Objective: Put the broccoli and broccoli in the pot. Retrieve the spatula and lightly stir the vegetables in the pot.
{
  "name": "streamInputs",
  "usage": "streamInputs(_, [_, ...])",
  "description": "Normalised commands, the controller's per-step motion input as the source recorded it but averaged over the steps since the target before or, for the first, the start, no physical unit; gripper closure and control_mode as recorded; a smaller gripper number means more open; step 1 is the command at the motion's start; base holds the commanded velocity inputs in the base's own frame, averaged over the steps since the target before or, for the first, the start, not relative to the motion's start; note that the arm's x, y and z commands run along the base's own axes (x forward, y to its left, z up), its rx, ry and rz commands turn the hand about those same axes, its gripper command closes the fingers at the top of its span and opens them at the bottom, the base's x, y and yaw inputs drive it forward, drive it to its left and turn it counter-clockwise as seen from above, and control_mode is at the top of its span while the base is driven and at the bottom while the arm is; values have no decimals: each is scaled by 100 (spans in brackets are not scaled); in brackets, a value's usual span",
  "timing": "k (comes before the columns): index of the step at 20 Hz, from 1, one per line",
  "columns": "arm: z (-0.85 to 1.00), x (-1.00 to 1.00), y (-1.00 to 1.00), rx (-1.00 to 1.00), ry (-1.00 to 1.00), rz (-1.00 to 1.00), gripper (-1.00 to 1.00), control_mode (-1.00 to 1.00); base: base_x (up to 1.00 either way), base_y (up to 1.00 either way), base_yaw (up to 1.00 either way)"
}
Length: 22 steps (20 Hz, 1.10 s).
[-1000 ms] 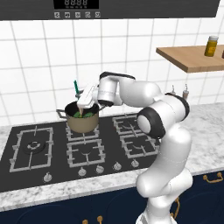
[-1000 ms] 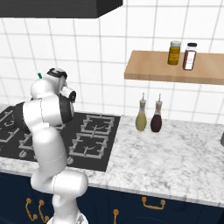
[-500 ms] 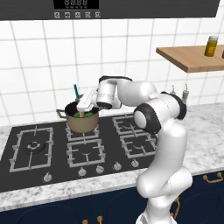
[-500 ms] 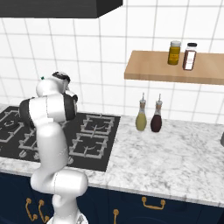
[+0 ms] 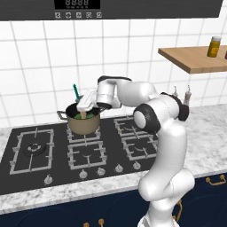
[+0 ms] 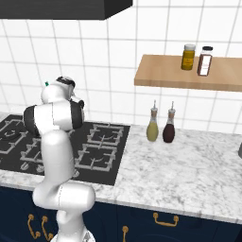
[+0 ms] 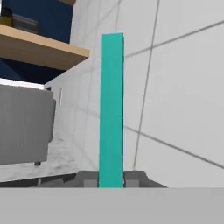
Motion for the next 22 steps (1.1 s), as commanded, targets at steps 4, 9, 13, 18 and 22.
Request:
streamInputs(4, [-26,-51,-15,13,-23,0,100,-100,0,0,0])
streamInputs(9, [-19,-4,5,10,-3,0,100,-100,0,0,0])
streamInputs(13, [0,30,58,4,4,0,100,-100,0,0,0])
streamInputs(18, [0,19,37,4,6,0,100,-100,0,0,0])
streamInputs(22, [0,-34,-22,12,0,0,100,-100,0,0,0])
